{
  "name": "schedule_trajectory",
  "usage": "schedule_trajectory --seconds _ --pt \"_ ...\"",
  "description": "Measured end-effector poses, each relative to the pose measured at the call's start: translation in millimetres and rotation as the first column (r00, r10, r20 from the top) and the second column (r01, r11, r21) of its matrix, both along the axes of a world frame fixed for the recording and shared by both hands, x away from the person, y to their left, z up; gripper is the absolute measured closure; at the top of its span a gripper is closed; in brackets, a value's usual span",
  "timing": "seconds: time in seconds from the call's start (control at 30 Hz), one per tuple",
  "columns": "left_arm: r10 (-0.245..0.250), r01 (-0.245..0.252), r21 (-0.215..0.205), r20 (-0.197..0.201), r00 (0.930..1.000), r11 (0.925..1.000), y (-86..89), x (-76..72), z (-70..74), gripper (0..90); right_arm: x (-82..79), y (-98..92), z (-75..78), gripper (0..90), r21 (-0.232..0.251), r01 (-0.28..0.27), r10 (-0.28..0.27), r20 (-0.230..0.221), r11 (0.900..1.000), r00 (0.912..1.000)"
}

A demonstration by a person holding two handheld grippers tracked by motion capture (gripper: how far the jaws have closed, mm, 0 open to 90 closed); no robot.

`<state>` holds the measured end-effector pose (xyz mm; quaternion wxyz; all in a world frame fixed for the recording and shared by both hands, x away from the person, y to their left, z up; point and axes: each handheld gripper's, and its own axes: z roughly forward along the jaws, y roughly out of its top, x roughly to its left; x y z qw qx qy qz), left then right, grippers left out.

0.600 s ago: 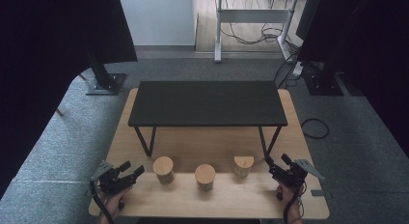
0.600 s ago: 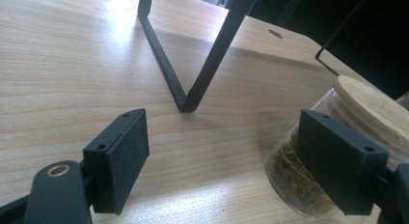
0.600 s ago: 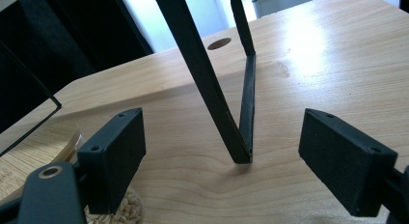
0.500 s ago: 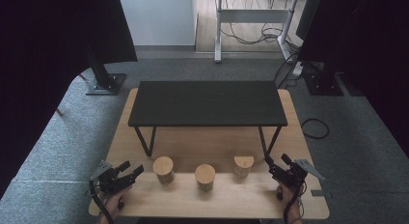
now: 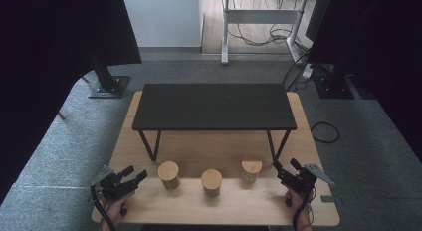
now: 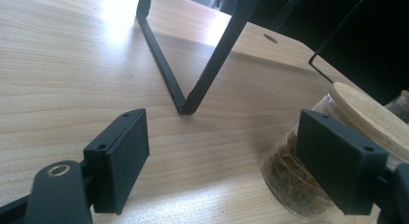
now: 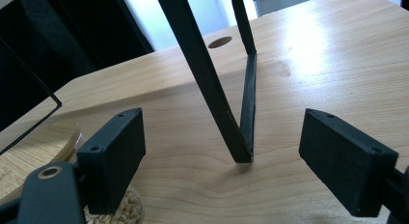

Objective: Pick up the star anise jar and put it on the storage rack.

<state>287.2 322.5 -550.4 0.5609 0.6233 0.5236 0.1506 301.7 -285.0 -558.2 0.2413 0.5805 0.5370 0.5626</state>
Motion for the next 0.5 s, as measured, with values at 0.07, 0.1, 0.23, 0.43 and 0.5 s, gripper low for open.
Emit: schedule_trajectory --seconds 0.07,0.1,0.23,0.43,0.5 --pt "-0.001 0.001 0.000 0.000 1.0000 1.0000 0.0 -0.2 0.0 18.8 0.1 -0.1 0.0 16.1 0.002 -0.001 0.001 0.000 1.000 1.0000" --pt "-0.001 0.001 0.003 0.000 1.0000 1.0000 -0.3 -0.3 0.1 18.8 0.1 -0.3 -0.1 16.1 0.003 -0.002 0.002 0.000 1.000 1.0000" --pt "-0.006 0.006 0.008 0.002 1.0000 0.9999 -0.4 -1.8 1.0 18.8 0.0 -0.5 -0.2 16.0 0.006 -0.003 0.003 0.001 1.000 1.0000" --pt "-0.039 0.039 0.015 0.037 0.9986 0.9992 4.4 -14.1 7.8 18.8 0.6 0.0 0.0 15.9 0.000 -0.002 0.002 -0.004 1.000 1.0000" --pt "-0.066 0.065 0.031 0.049 0.9966 0.9974 6.1 -18.7 9.9 18.8 0.8 0.2 0.1 15.9 -0.002 0.000 0.000 -0.006 1.000 1.0000"
